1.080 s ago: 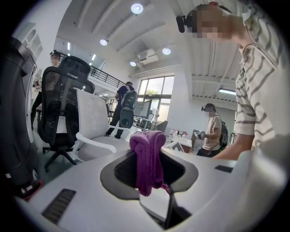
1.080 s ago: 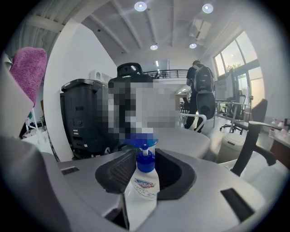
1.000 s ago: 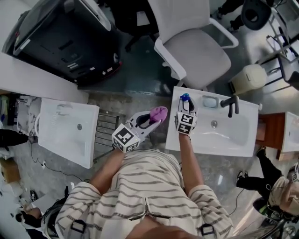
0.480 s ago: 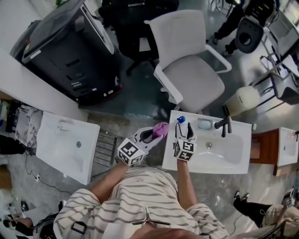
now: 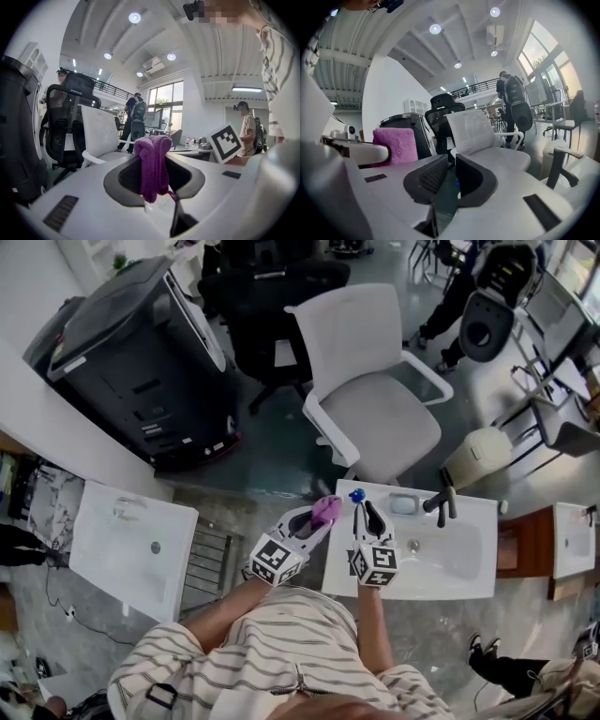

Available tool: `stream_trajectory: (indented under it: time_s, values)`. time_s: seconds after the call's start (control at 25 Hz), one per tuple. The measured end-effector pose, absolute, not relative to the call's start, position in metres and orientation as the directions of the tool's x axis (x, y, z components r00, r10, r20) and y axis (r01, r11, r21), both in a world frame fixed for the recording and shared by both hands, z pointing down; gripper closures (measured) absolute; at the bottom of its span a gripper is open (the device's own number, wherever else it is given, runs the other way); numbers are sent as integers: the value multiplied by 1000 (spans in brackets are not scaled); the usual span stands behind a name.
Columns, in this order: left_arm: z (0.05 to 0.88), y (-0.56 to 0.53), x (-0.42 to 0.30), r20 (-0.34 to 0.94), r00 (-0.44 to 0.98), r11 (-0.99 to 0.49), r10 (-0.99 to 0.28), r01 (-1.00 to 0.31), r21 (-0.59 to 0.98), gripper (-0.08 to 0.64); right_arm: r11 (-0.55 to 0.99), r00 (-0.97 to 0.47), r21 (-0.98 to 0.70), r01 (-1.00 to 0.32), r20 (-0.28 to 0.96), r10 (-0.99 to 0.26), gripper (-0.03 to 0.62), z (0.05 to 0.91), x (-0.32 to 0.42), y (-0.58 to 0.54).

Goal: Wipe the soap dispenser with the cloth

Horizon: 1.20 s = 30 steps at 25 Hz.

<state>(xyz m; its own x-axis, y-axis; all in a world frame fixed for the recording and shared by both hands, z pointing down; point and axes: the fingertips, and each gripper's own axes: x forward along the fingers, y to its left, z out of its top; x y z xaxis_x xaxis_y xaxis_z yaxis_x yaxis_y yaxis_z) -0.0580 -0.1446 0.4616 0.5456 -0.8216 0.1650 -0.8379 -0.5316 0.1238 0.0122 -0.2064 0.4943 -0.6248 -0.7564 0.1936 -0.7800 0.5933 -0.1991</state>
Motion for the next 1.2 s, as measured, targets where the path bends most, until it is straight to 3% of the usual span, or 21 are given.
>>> stream_trajectory:
  time_s: [0.12, 1.2]
  values:
    - [463, -145, -58, 169, 537, -523, -827, -844, 120, 443, 605, -628, -173, -777, 165, -760, 584, 476, 8, -198]
    - [447, -148, -61, 118, 548, -543, -828, -837, 68, 443, 629, -645, -152, -762, 101, -757, 584, 432, -6, -181]
